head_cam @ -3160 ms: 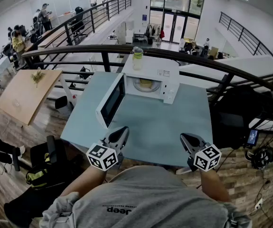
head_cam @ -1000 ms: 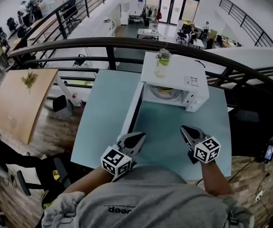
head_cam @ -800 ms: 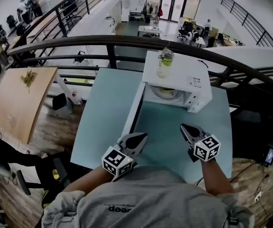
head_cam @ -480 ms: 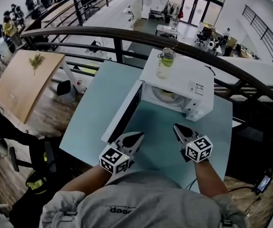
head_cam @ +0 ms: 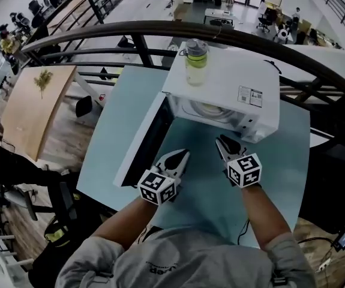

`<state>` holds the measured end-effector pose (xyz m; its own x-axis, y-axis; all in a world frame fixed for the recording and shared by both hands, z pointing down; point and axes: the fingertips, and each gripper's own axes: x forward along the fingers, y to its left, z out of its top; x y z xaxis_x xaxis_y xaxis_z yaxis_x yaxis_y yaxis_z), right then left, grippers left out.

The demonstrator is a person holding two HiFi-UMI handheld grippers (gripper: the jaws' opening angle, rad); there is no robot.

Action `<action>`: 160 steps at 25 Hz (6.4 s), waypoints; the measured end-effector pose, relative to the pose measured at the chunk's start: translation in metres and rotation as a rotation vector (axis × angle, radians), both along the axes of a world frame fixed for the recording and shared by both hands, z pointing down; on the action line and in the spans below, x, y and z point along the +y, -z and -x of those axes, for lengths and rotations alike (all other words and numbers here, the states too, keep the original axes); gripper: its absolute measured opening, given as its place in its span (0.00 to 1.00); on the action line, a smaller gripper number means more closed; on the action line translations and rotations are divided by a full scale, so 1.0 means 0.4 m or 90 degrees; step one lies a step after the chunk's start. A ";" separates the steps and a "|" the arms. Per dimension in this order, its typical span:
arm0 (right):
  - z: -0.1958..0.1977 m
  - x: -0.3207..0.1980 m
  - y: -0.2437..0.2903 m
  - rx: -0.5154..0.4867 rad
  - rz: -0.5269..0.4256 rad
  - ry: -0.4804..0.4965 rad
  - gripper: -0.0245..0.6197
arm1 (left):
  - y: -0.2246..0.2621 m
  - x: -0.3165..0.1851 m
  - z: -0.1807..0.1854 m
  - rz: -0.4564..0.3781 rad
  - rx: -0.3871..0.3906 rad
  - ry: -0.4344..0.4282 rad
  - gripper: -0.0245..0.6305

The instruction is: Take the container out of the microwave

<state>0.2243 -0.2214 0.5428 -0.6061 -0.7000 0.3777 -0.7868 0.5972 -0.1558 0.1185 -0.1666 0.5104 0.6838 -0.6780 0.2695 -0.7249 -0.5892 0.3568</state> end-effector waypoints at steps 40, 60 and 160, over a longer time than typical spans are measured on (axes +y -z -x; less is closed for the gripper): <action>0.008 -0.479 -0.227 0.109 0.041 -0.278 0.77 | -0.151 -0.049 0.009 0.022 0.049 -0.021 0.06; -0.033 -0.520 -0.284 0.172 0.100 -0.335 0.81 | -0.166 -0.044 0.021 0.035 0.062 -0.022 0.06; 0.118 -0.069 -0.124 0.445 0.114 0.217 0.08 | 0.067 0.141 0.041 -0.049 0.069 -0.034 0.06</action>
<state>0.1770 -0.2492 0.5924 -0.3569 -0.4116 0.8386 -0.5167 0.8348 0.1898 0.1020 -0.1103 0.4835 0.7422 -0.6552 0.1409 -0.6511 -0.6551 0.3833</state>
